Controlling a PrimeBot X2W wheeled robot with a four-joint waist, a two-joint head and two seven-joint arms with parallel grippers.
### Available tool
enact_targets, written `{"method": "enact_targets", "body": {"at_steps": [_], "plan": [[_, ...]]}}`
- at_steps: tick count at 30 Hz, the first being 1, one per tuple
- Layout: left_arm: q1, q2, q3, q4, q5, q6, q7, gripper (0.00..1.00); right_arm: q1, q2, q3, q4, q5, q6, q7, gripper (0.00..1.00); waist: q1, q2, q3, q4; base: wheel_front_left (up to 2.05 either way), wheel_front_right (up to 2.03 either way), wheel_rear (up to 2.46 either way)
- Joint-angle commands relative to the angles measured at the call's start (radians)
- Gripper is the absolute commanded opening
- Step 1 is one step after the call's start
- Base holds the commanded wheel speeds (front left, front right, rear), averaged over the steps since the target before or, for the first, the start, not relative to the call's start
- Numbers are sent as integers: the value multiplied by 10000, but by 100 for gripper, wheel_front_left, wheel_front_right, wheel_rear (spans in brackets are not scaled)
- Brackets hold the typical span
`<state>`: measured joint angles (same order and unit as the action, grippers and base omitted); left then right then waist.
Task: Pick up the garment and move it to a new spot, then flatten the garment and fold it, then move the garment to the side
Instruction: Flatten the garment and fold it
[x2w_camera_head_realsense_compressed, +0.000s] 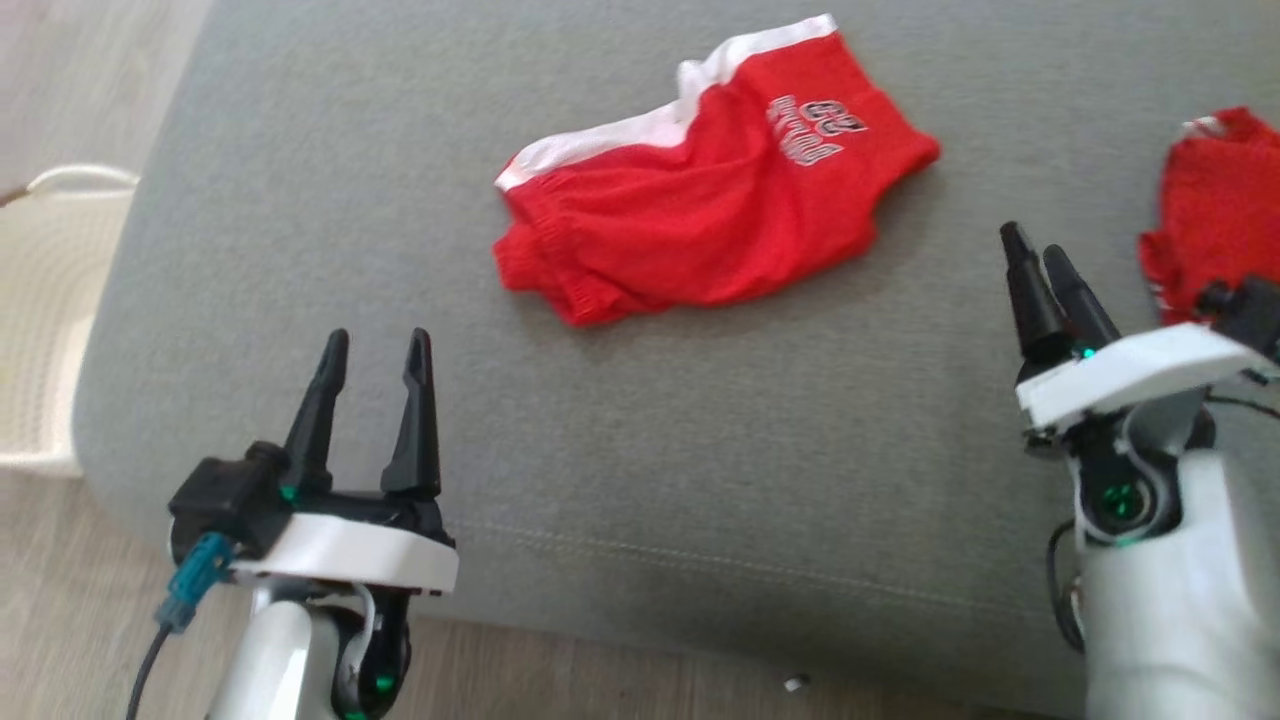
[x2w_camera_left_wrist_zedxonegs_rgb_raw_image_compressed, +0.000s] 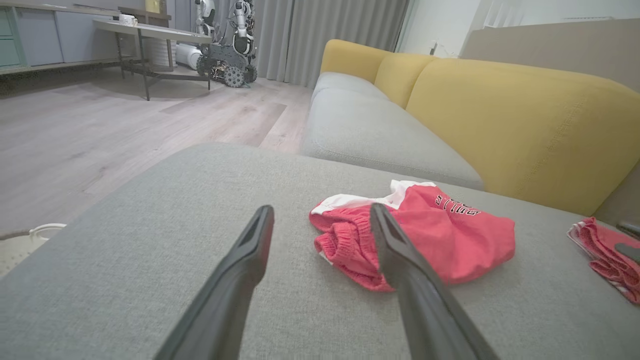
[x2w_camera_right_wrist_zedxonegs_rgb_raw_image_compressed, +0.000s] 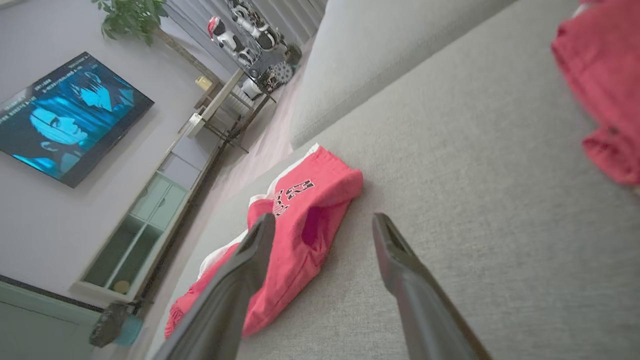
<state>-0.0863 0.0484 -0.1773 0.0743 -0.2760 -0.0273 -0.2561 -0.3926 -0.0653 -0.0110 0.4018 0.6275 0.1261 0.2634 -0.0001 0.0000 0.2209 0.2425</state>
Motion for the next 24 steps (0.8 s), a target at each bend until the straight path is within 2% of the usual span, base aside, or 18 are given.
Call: {"method": "enact_targets", "body": {"at_steps": [1, 6, 9, 11, 16, 24], "plan": [[-384, 25, 285, -274, -44, -1, -56, 100, -427, 142, 190, -239, 230, 46, 111, 100, 1, 0, 236, 264, 0, 0, 0], [-514, 21, -138, -188, -343, 138, -57, 100, -1511, 147, -418, 1259, 1562, 46, 1117, 100, 1, 0, 643, 800, 0, 0, 0], [-550, 20, -300, -223, -420, 244, -57, 100, -2302, 148, -654, 2187, 1851, 46, 1354, 100, 1, 0, 869, 1005, 0, 0, 0], [-647, 20, -473, -209, -79, 272, -57, 100, -2819, 149, -786, 2792, 1858, 46, 1419, 100, 1, 0, 1028, 1151, 0, 0, 0], [-872, 19, -866, -322, 48, 372, -57, 100, -3927, 149, -1270, 4388, 1505, 46, 1277, 100, 1, 0, 1292, 1464, 0, 0, 0], [-975, 19, -1133, -543, -185, 589, -57, 100, -5454, 135, -2141, 7113, -264, 46, 682, 100, 1, 0, 1450, 1677, 0, 0, 0]]}}
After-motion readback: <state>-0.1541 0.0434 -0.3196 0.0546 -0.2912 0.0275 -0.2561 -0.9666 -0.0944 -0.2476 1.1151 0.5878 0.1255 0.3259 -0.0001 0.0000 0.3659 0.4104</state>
